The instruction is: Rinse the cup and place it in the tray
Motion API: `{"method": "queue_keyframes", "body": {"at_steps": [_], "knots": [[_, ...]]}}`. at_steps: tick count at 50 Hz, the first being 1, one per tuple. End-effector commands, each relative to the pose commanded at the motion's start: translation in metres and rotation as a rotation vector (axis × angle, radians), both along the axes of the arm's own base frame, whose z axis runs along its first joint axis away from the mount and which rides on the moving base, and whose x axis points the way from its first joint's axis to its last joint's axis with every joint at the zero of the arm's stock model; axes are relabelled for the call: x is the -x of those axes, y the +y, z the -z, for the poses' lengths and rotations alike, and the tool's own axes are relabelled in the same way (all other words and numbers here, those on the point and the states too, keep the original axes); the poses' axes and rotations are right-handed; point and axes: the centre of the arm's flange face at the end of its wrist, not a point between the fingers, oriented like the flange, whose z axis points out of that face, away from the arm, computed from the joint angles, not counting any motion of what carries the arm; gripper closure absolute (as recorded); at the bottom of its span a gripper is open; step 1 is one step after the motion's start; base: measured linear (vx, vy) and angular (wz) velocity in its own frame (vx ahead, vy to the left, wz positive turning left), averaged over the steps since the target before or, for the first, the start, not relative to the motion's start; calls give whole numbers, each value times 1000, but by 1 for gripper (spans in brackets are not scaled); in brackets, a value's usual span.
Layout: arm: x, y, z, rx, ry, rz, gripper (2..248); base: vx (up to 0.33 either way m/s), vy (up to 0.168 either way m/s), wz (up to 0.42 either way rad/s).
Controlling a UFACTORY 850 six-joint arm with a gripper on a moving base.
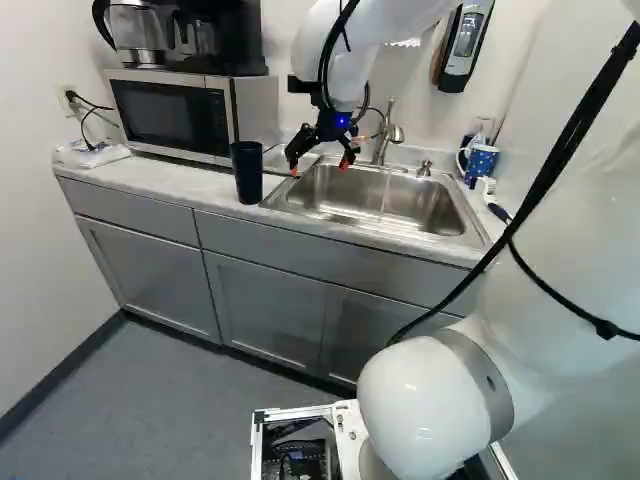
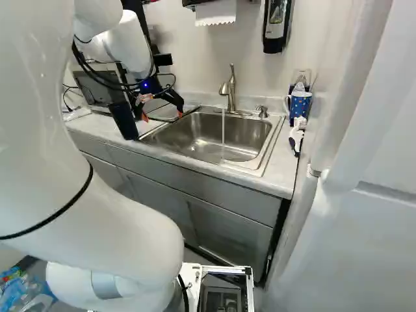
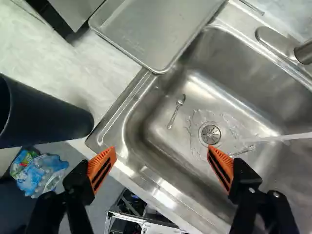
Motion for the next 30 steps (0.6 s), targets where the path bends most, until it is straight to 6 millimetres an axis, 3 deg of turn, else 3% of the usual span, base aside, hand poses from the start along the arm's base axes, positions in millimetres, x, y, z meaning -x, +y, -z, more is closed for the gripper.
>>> {"method": "queue_keyframes", "body": {"at_steps": [30], "knots": [[9,45,1,0,23,-99,3,0,0,0]]}}
